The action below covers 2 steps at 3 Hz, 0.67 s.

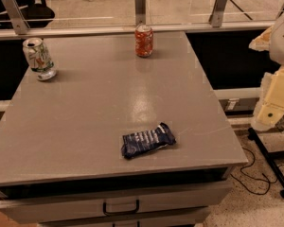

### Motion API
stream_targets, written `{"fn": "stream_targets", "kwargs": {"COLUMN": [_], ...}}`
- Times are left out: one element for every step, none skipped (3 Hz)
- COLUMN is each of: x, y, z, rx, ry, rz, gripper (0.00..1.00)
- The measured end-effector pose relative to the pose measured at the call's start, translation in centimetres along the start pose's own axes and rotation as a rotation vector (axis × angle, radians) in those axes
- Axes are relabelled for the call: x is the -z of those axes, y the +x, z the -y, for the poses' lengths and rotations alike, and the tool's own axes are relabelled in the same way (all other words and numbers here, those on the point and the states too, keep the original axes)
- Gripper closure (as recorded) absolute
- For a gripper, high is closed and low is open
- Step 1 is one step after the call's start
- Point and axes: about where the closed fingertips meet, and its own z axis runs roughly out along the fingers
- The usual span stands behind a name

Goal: Move coke can near rxbar blueberry

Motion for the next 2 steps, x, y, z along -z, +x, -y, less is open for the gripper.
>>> {"fn": "stream_targets", "kwargs": {"x": [0.0,-1.0], "y": [0.0,-0.7], "z": [0.0,1.6], "rx": [0.000,-0.007], "ry": [0.000,-0.009], "rz": [0.000,0.058], "gripper": [0.00,0.00]}}
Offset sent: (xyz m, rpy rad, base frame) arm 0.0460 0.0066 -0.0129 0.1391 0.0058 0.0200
